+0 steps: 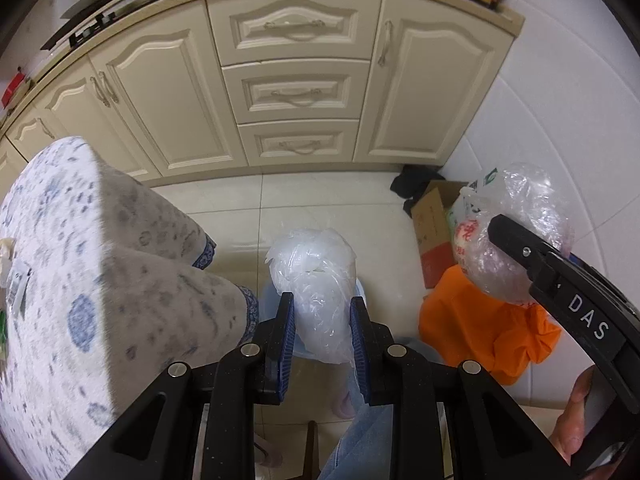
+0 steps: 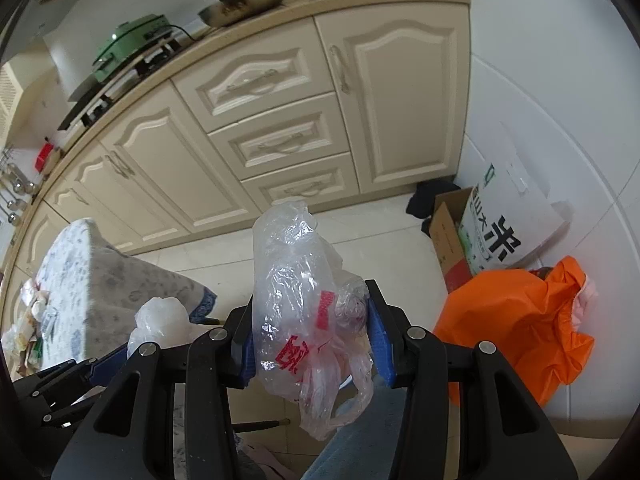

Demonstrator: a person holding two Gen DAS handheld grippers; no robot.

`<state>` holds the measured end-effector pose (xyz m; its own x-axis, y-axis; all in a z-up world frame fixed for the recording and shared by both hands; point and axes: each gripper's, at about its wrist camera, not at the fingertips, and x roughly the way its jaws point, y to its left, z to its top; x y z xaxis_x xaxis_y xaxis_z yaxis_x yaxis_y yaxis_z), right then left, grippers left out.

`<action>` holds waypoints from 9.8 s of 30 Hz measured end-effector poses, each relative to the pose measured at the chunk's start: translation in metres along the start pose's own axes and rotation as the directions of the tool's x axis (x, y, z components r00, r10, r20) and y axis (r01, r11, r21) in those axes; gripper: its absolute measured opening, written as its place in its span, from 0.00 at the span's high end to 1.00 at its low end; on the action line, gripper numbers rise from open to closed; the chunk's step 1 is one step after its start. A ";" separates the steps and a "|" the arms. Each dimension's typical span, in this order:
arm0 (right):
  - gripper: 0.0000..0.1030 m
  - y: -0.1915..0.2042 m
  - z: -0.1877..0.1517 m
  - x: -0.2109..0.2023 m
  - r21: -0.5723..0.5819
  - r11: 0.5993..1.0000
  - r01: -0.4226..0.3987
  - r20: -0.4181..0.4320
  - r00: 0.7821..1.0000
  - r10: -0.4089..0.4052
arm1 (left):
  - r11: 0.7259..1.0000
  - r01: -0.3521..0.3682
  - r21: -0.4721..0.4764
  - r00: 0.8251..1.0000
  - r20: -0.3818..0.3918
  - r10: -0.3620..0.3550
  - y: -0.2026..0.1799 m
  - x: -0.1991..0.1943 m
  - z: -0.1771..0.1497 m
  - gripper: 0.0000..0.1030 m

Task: Collect trash
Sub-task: 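Carry both plastic bags over the blue bin, then open both grippers to drop the plastic bags into the blue bin, then move both grippers back toward the table, then grasp the milk carton with the left gripper while the right gripper grasps the white barcode sachet, then carry the milk carton and white sachet over the blue bin, then open both grippers to drop the carton and sachet into the bin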

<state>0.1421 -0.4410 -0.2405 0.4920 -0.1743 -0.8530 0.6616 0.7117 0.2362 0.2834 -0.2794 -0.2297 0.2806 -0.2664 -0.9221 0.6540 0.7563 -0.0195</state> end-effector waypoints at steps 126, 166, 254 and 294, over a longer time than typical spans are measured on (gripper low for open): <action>0.02 0.196 -0.098 -0.111 -0.318 0.939 -0.128 0.072 0.985 0.158 | 0.897 -0.143 -0.418 0.945 0.211 0.249 0.150 -0.234 -0.204 0.19; 0.01 0.420 -0.132 0.041 -0.542 0.833 -0.113 -0.165 0.986 0.026 | 0.668 -0.145 -0.730 0.974 0.013 0.227 0.486 -0.133 -0.206 0.08; 0.82 0.035 -0.028 -0.026 -0.021 0.994 0.108 0.047 0.993 -0.107 | 1.000 0.008 -0.010 0.997 0.081 -0.007 0.038 -0.036 -0.028 0.40; 0.81 0.011 -0.038 0.034 -0.012 0.994 0.105 -0.115 0.988 -0.106 | 0.992 -0.101 -0.077 0.985 -0.147 0.089 0.025 0.103 0.019 0.08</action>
<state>0.1444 -0.4129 -0.2848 0.3509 -0.1695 -0.9209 0.7028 0.6975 0.1395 0.3415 -0.2994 -0.3176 0.2312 -0.1069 -0.9670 0.5662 0.8231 0.0444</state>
